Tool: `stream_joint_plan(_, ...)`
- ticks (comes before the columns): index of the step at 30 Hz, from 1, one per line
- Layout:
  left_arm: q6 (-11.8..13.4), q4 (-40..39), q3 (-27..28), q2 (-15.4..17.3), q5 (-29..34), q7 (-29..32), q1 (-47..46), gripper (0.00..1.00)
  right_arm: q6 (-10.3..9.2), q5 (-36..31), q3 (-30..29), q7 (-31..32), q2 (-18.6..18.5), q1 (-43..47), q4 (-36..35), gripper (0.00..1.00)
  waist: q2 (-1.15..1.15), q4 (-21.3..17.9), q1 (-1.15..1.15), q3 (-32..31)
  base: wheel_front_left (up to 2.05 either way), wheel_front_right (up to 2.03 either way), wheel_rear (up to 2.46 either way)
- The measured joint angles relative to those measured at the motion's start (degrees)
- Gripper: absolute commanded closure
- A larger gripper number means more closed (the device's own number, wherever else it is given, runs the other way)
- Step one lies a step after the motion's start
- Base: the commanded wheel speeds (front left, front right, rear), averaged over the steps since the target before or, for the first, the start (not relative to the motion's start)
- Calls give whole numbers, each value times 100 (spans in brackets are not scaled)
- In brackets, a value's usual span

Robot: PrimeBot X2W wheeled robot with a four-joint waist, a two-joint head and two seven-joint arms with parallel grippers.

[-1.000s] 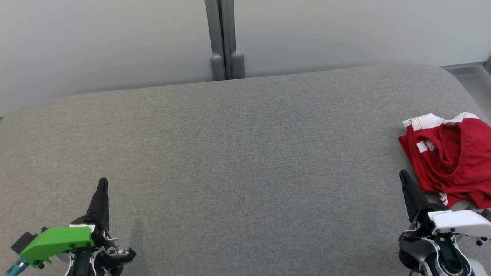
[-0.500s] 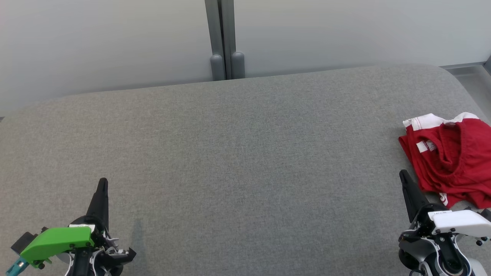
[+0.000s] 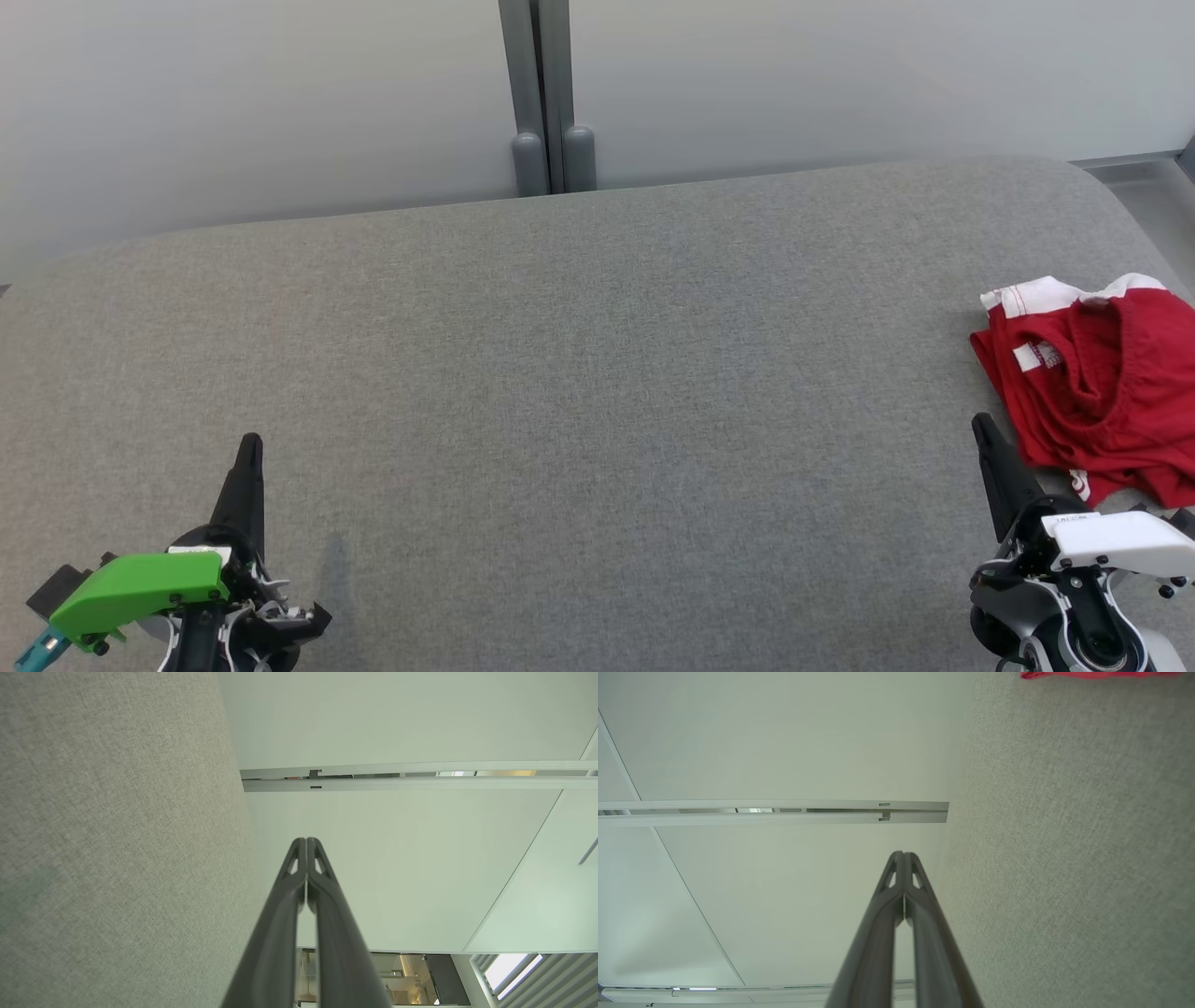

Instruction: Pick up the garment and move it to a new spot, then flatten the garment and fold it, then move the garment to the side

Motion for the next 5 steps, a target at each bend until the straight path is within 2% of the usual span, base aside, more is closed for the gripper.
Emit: stream_joint_plan(5,0,0,0,0,0,0,0,100,0,0,0,0,0,0,0,100,0,0,0,0,0,0,0)
